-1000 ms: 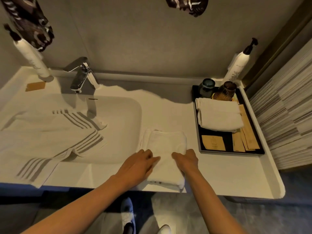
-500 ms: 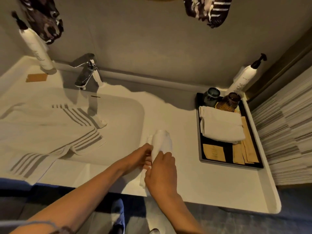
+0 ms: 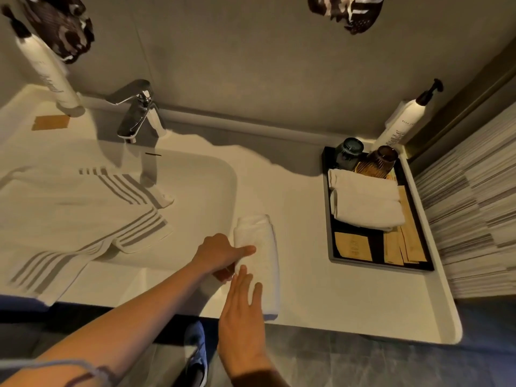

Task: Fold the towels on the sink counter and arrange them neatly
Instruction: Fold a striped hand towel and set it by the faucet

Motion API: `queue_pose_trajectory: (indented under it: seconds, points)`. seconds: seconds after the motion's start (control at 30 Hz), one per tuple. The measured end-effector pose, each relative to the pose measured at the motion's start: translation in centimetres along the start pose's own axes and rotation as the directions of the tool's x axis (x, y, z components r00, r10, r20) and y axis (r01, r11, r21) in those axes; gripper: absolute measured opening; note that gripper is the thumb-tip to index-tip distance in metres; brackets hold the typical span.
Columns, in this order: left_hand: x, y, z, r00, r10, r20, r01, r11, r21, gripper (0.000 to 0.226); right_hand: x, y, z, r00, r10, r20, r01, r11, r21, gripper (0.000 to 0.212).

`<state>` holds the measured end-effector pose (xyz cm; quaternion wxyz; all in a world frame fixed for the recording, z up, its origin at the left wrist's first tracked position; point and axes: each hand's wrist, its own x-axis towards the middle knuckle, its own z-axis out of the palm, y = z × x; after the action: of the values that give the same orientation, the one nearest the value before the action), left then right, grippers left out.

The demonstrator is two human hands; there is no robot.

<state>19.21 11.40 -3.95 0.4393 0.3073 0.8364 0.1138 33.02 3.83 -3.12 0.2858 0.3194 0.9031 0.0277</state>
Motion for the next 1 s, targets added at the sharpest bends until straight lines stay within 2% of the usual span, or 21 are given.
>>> queue_pose_trajectory:
  seconds: [0.07, 0.13, 0.17, 0.23, 0.27, 0.3, 0.33, 0.37, 0.4, 0.43, 0.47, 0.5, 0.53, 0.6, 0.67, 0.73, 0.8, 0.83, 0.87, 0.93, 1.0]
  points:
    - [0.3, -0.3, 0.0, 1.000, -0.013, 0.014, 0.013, 1.000, -0.025, 0.072, 0.4, -1.3, -0.1, 0.995, -0.017, 0.095, 0.027, 0.993, -0.111, 0.077]
    - [0.4, -0.3, 0.0, 1.000, -0.005, 0.014, 0.006, 0.998, -0.060, 0.075, 0.3, -1.8, -0.6, 0.992, -0.039, 0.118, 0.046, 0.997, -0.054, 0.072]
    - [0.4, -0.1, 0.1, 1.000, 0.004, 0.016, -0.003, 0.998, -0.063, 0.075, -0.1, -1.4, -0.9, 0.997, -0.061, 0.050, 0.057, 0.996, 0.065, 0.065]
    - [0.1, 0.4, -0.2, 1.000, 0.023, -0.001, -0.023, 1.000, -0.006, 0.072, -1.4, 0.7, -1.2, 0.963, -0.025, -0.270, 0.131, 0.914, 0.383, 0.048]
    - [-0.2, 0.7, -0.4, 1.000, 0.028, -0.009, -0.027, 0.999, 0.018, 0.070, -2.2, 2.2, -1.5, 0.910, 0.051, -0.412, 0.200, 0.816, 0.542, 0.040]
    - [-0.5, 0.9, -0.6, 1.000, 0.016, 0.004, -0.016, 1.000, 0.001, 0.069, -2.9, 3.9, -1.5, 0.877, 0.171, -0.450, 0.210, 0.704, 0.678, 0.031]
    - [-0.6, 1.0, -0.7, 0.999, 0.002, 0.034, 0.000, 0.999, -0.045, 0.070, -3.3, 5.6, -1.3, 0.864, 0.308, -0.399, 0.148, 0.601, 0.785, 0.026]
    - [-0.7, 0.9, -0.8, 0.998, -0.014, 0.062, 0.020, 0.995, -0.102, 0.073, -3.4, 7.3, -1.1, 0.856, 0.440, -0.271, 0.037, 0.472, 0.881, 0.033]
    - [-0.8, 0.9, -0.7, 0.997, -0.024, 0.075, 0.035, 0.988, -0.148, 0.077, -2.8, 8.5, -0.3, 0.853, 0.518, -0.070, -0.099, 0.292, 0.951, 0.050]
    - [-1.0, 0.8, -0.7, 0.996, -0.036, 0.078, 0.049, 0.983, -0.174, 0.080, -2.1, 9.2, 0.3, 0.850, 0.501, 0.161, -0.236, 0.089, 0.968, 0.068]
    - [-1.1, 0.7, -0.5, 0.996, -0.044, 0.074, 0.058, 0.979, -0.194, 0.081, -1.3, 9.3, 0.9, 0.840, 0.402, 0.365, -0.364, -0.080, 0.928, 0.082]
    - [-1.4, 0.7, -0.3, 0.997, -0.048, 0.065, 0.061, 0.976, -0.207, 0.081, -0.6, 9.2, 1.4, 0.833, 0.279, 0.478, -0.442, -0.185, 0.878, 0.090]
    - [-1.7, 0.6, 0.0, 0.997, -0.053, 0.058, 0.064, 0.974, -0.218, 0.081, -0.1, 8.8, 1.8, 0.838, 0.199, 0.509, -0.459, -0.247, 0.853, 0.092]
    - [-2.4, 0.2, 0.6, 0.996, -0.061, 0.059, 0.075, 0.963, -0.258, 0.080, 0.6, 7.9, 2.2, 0.862, 0.174, 0.476, -0.423, -0.268, 0.865, 0.089]
    - [-3.0, -0.5, 1.1, 0.996, -0.071, 0.059, 0.086, 0.953, -0.289, 0.077, 1.1, 7.1, 2.1, 0.875, 0.180, 0.450, -0.417, -0.193, 0.888, 0.092]
    - [-3.4, -1.1, 1.3, 0.997, -0.061, 0.050, 0.072, 0.963, -0.261, 0.070, 1.6, 6.5, 1.9, 0.872, 0.181, 0.455, -0.430, -0.162, 0.888, 0.093]
    - [-3.4, -1.4, 1.1, 0.997, -0.050, 0.054, 0.061, 0.971, -0.231, 0.070, 1.4, 6.7, 0.9, 0.876, 0.175, 0.450, -0.417, -0.196, 0.888, 0.084]
    - [-3.4, -1.5, 0.9, 0.995, -0.040, 0.089, 0.066, 0.949, -0.309, 0.074, 1.2, 7.1, 0.6, 0.888, 0.162, 0.430, -0.387, -0.242, 0.890, 0.073]
    - [-3.2, -1.5, 0.5, 0.986, -0.025, 0.166, 0.102, 0.874, -0.475, 0.081, 1.0, 7.7, 0.2, 0.912, 0.128, 0.389, -0.341, -0.286, 0.895, 0.059]
    - [-3.3, -2.0, -0.4, 0.924, 0.075, 0.375, 0.267, 0.577, -0.772, 0.096, 1.0, 9.5, -0.9, 0.964, 0.025, 0.266, -0.243, -0.331, 0.912, 0.041]
    - [-3.6, -2.4, -1.5, 0.875, 0.211, 0.436, 0.348, 0.351, -0.869, 0.093, 1.5, 11.3, -2.6, 0.989, -0.088, 0.117, -0.137, -0.274, 0.952, 0.048]
